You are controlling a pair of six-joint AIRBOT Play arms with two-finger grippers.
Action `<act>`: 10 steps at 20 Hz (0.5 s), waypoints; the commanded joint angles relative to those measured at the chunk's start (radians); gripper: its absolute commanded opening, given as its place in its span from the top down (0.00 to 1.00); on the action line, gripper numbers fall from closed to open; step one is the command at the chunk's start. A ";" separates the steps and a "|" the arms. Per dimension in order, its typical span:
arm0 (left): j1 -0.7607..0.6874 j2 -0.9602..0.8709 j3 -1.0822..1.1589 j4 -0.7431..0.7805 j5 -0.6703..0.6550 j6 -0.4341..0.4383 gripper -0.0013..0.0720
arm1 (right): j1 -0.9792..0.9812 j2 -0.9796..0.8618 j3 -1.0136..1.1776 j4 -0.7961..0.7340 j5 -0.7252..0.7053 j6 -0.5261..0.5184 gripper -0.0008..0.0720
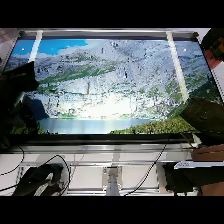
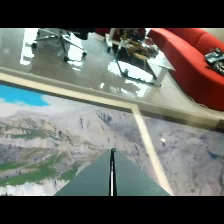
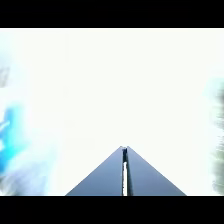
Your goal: Fold the clothes and pants, and hang the long-sleeved shirts on hangers.
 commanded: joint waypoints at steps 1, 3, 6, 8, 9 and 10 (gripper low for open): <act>0.024 -0.109 0.149 -0.001 -0.064 0.040 0.94 | 0.151 0.023 0.012 0.410 -0.055 -0.066 0.97; 0.024 -0.180 0.258 -0.017 -0.153 0.098 0.94 | 0.241 0.034 0.012 0.403 -0.052 -0.073 0.97; 0.023 -0.228 0.338 -0.024 -0.200 0.124 0.94 | 0.352 0.034 0.009 0.394 -0.054 -0.073 0.96; 0.023 -0.228 0.337 -0.024 -0.205 0.124 0.94 | 0.405 0.034 -0.003 0.395 -0.056 -0.072 0.96; 0.023 -0.228 0.337 -0.023 -0.215 0.124 0.94 | 0.429 0.034 -0.011 0.396 -0.057 -0.072 0.96; 0.023 -0.228 0.337 -0.023 -0.229 0.124 0.94 | 0.447 0.034 -0.018 0.396 -0.057 -0.072 0.96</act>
